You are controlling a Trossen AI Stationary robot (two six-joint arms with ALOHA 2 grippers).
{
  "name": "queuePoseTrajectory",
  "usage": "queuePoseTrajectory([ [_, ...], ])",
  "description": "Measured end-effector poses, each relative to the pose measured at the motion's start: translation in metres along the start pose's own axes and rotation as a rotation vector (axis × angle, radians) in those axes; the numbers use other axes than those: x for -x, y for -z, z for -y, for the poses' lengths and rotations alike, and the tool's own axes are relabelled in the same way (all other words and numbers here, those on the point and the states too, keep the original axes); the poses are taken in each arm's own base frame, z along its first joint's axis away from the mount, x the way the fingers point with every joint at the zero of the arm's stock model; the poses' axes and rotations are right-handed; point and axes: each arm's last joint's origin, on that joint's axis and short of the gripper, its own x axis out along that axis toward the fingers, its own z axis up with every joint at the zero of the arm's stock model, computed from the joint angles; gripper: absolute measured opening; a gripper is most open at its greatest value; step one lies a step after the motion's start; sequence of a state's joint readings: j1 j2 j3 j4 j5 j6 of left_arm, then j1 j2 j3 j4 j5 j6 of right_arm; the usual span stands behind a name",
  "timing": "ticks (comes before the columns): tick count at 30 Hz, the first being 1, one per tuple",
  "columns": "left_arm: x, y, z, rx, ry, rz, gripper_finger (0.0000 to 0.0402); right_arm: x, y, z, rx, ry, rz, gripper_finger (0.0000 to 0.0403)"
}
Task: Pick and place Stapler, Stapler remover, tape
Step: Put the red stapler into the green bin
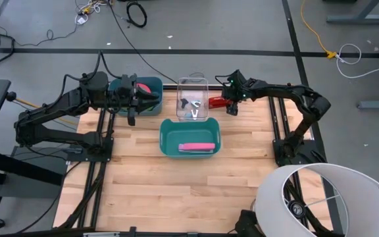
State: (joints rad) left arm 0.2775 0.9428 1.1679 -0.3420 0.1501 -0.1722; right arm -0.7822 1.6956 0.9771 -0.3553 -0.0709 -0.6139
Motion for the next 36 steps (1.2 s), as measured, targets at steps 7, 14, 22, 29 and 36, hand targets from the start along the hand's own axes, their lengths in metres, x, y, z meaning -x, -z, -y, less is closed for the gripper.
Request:
queuePoseTrajectory([
  [7, 0.0, 0.0, 0.0, 0.0, 0.0, 0.0, 0.0094, -0.0068, -0.0001, 0.0009, -0.002, 0.006, -0.001, 0.0305],
  [14, 0.0, -0.0001, -0.0007, 0.0, -0.024, 0.004, 0.0094, -0.0067, 0.0003, 0.0021, 0.013, 0.012, -0.001, 0.0262],
  [22, -0.0001, -0.0002, -0.0015, 0.0, -0.052, 0.009, 0.0094, -0.0067, 0.0008, 0.0032, 0.029, 0.014, 0.001, 0.0201],
  [29, -0.0001, -0.0002, -0.0015, 0.0, -0.052, 0.008, 0.0094, -0.0063, 0.0013, 0.0034, 0.031, 0.006, 0.003, 0.0174],
  [36, -0.0001, -0.0002, -0.0015, 0.0, -0.052, 0.009, 0.0094, -0.0063, 0.0017, 0.004, -0.011, 0.03, -0.014, 0.0173],
])
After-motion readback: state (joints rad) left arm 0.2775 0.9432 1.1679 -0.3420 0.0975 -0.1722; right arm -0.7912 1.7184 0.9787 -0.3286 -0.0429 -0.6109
